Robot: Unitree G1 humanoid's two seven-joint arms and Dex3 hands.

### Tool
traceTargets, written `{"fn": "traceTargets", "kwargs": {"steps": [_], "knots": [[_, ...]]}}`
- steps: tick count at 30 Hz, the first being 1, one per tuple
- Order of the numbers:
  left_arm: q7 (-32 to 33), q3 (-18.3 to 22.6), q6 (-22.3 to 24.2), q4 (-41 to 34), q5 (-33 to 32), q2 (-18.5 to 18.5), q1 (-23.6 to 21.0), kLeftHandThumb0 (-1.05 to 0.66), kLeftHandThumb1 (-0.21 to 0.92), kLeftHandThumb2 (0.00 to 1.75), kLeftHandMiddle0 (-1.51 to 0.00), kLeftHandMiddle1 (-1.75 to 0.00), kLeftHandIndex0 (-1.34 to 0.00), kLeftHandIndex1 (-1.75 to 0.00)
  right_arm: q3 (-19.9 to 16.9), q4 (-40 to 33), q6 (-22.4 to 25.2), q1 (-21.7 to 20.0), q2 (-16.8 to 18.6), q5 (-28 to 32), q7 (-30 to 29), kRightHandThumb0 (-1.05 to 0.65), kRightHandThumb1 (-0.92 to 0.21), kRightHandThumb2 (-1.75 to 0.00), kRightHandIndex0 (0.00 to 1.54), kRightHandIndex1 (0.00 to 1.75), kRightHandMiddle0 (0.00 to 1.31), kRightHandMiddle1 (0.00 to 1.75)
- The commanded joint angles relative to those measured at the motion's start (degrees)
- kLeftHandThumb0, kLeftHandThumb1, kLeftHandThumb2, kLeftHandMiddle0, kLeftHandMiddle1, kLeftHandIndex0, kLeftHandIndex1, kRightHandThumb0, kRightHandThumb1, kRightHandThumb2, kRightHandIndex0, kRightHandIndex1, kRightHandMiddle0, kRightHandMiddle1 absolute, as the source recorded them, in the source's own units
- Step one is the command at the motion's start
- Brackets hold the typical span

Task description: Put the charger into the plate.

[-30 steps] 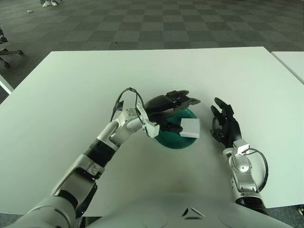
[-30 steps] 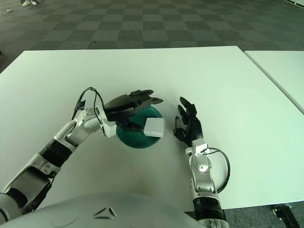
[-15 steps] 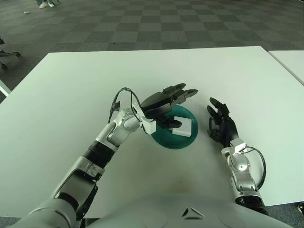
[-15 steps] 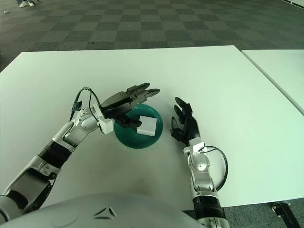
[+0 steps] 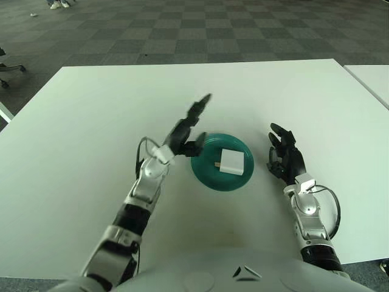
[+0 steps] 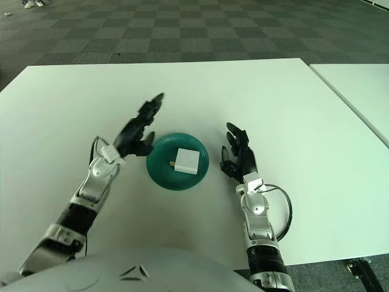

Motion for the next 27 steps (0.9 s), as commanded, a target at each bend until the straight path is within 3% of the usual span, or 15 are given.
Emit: {"fn": "traceTargets", "kwargs": {"steps": [1, 9, 21, 27], "knots": [[2.42, 4.82, 3.06, -5.35, -9.19, -3.64, 6.58, -1.01, 0.92, 0.99, -0.15, -0.03, 0.00, -0.49, -0.03, 8.81, 2.94, 5.47, 0.57, -0.07, 0.11, -0.83, -0.92, -0.83, 0.19, 0.00, 0.00, 0.61], [5.36, 8.86, 6.84, -8.16, -14.58, -8.47, 13.21, -0.95, 0.92, 1.00, -0.19, -0.03, 0.00, -0.61, -0.65, 9.52, 3.41, 4.92, 0.33, 0.72, 0.72, -0.82, -0.92, -0.82, 0.18, 0.00, 0.00, 0.60], [4.90, 11.68, 5.37, -3.69, -11.58, -9.59, 15.79, -0.92, 0.92, 1.00, -0.19, -0.02, 0.00, -0.64, -1.06, 10.95, 1.96, 4.34, 0.00, 1.28, 0.84, -0.83, -0.92, -0.79, 0.20, 0.01, 0.00, 0.66], [5.91, 10.15, 3.70, -5.64, -5.91, -9.79, 20.54, -0.92, 0.92, 1.01, -0.18, -0.01, 0.00, -0.61, -1.20, 11.63, 1.43, 3.99, -0.31, 1.49, 1.37, -0.83, -0.92, -0.78, 0.20, 0.01, 0.00, 0.66]]}}
